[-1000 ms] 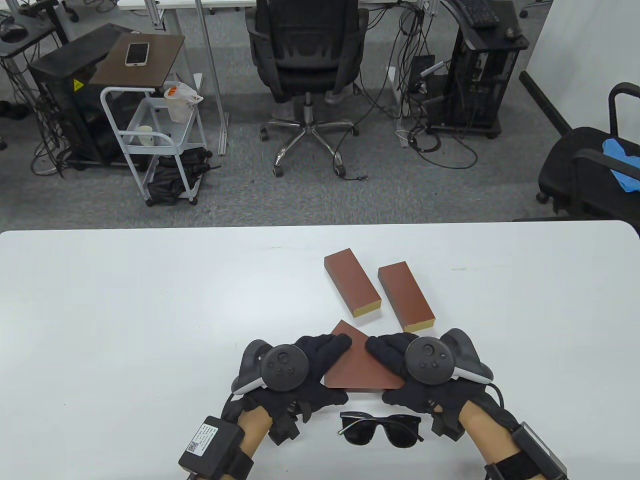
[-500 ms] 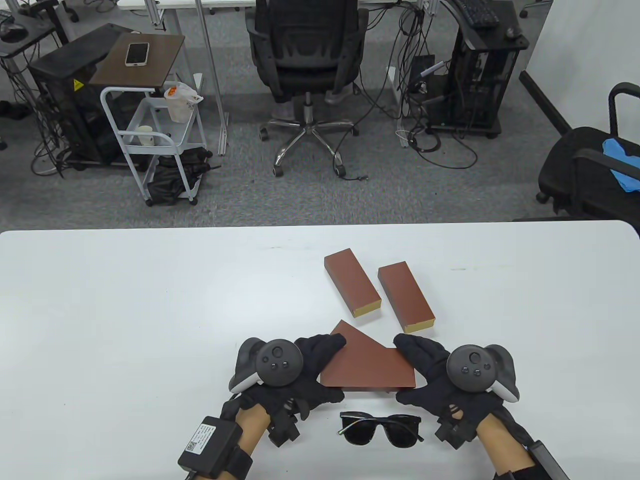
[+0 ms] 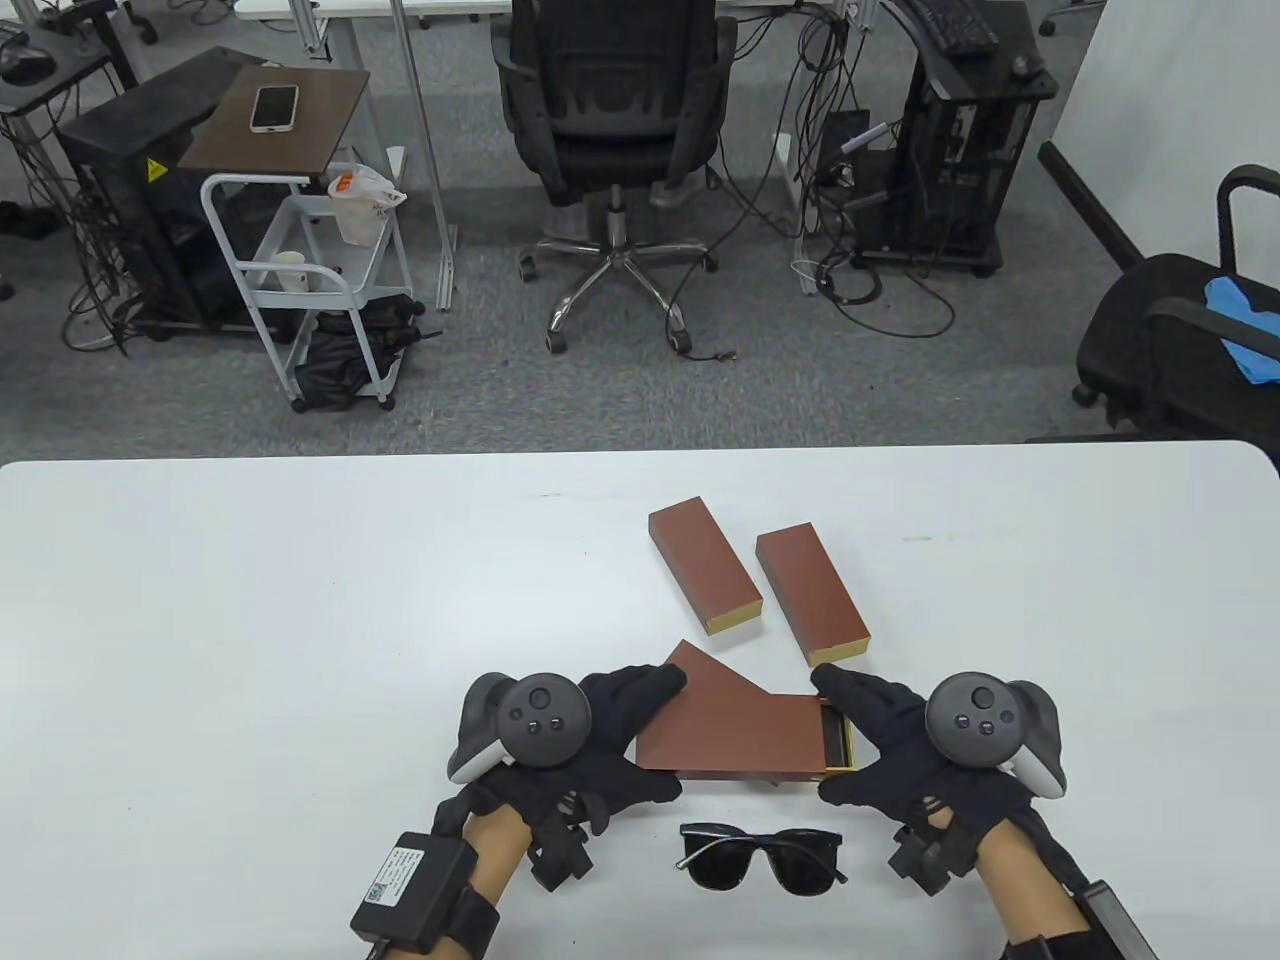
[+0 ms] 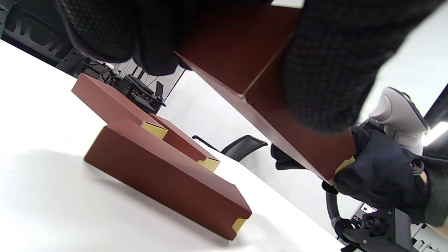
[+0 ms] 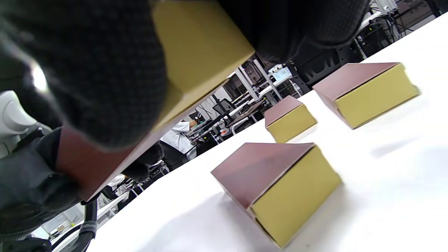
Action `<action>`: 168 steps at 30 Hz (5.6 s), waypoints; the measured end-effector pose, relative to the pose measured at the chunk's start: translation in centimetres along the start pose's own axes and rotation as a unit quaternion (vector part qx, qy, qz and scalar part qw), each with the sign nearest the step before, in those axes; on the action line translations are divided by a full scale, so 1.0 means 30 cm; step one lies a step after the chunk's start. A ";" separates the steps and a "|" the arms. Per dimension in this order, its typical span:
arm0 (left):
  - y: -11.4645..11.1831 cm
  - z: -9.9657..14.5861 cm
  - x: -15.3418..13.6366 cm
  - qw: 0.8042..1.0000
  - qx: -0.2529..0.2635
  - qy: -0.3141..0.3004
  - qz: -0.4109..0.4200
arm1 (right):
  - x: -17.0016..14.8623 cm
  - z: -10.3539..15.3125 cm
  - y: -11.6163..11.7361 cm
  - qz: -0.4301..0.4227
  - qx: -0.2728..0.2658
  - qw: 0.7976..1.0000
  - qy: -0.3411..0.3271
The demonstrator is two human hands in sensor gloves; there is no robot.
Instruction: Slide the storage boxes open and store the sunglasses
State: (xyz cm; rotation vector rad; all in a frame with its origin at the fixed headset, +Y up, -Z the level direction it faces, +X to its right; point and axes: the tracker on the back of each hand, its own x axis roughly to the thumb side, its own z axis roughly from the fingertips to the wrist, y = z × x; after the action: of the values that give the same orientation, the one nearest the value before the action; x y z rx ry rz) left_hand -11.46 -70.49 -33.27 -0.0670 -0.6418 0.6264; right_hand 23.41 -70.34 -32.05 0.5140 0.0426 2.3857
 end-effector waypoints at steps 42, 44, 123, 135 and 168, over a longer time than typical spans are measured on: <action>-0.089 0.061 -0.145 0.809 0.079 0.220 0.540 | -0.052 0.027 -0.044 -0.135 -0.061 0.988 0.034; -0.079 0.083 -0.156 0.803 0.131 0.245 0.528 | -0.054 0.027 -0.023 -0.112 -0.067 0.990 0.052; 0.028 0.127 -0.196 0.822 0.215 0.242 0.469 | 0.535 -0.164 -0.023 0.625 -0.032 0.778 -0.043; 0.007 0.111 -0.180 0.822 0.193 0.235 0.482 | 0.547 -0.178 0.025 0.621 0.012 0.783 -0.039; -0.060 0.084 -0.160 0.805 0.152 0.217 0.531 | 0.063 -0.065 -0.096 -0.150 -0.157 0.956 0.197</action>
State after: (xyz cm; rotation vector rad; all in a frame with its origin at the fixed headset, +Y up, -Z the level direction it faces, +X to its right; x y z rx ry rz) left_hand -14.98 -75.00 -33.38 -0.2727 0.0211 1.7418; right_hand 23.17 -66.73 -33.65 -0.1163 -0.0752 2.1049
